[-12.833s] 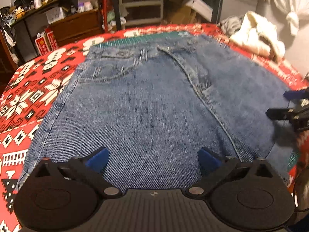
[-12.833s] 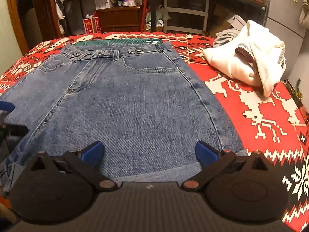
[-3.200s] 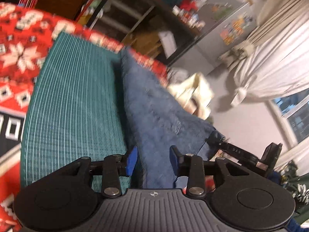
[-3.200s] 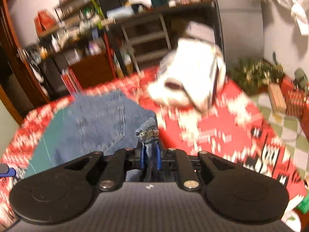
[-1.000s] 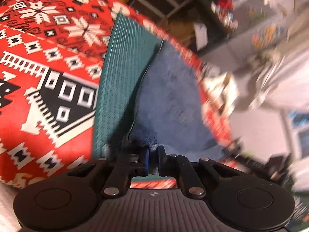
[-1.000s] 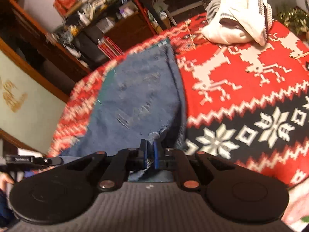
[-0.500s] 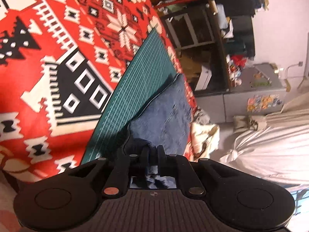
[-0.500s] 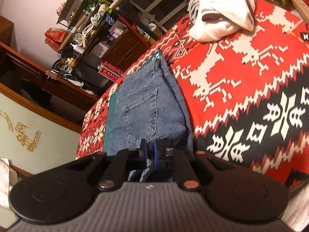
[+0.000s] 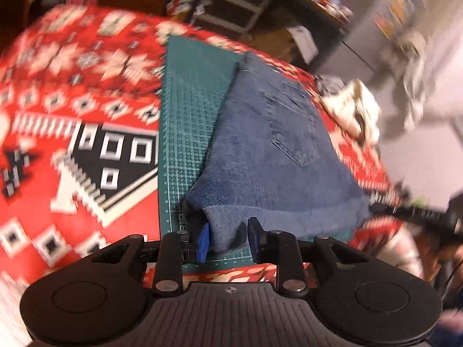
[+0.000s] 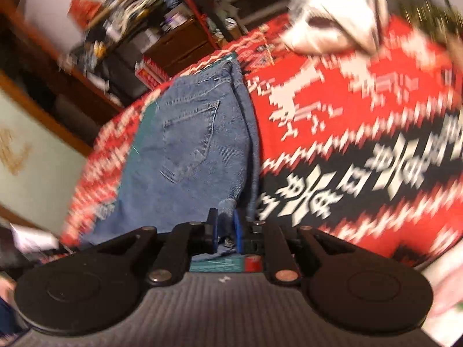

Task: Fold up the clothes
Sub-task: 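Lower the folded edge onto the green mat and hold it with both grippers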

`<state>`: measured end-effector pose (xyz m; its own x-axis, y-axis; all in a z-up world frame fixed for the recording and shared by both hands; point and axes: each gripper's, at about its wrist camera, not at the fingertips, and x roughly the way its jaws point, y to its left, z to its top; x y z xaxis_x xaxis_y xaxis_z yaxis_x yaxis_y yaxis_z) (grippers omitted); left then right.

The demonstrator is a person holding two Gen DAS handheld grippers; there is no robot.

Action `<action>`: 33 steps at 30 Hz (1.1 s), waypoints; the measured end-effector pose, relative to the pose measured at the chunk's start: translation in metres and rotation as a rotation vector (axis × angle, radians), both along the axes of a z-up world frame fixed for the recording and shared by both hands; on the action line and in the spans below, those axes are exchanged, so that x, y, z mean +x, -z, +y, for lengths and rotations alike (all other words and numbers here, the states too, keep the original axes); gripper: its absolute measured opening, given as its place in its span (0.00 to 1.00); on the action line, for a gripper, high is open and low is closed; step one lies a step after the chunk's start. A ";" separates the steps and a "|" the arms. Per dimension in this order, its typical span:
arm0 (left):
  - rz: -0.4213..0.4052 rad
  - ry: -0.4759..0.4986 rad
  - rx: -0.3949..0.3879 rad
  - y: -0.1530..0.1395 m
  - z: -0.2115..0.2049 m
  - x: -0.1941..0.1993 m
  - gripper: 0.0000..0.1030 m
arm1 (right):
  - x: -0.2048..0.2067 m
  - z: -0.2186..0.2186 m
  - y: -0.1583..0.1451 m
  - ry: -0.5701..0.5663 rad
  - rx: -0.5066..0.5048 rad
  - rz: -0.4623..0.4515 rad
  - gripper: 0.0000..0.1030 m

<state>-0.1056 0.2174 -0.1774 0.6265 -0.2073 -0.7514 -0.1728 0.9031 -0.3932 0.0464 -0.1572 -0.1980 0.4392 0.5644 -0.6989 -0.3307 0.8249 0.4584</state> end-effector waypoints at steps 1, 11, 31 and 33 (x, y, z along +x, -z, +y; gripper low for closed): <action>-0.009 0.032 0.045 -0.001 -0.006 -0.002 0.25 | -0.005 0.003 -0.003 -0.032 -0.045 -0.030 0.14; -0.084 0.328 0.430 0.005 -0.048 0.000 0.25 | -0.046 0.033 -0.008 -0.317 -0.345 -0.205 0.14; -0.119 0.658 0.965 0.040 -0.086 -0.001 0.27 | -0.045 0.040 0.005 -0.394 -0.398 -0.221 0.14; -0.129 0.640 0.971 0.042 -0.087 0.000 0.16 | -0.048 0.044 0.007 -0.421 -0.425 -0.239 0.14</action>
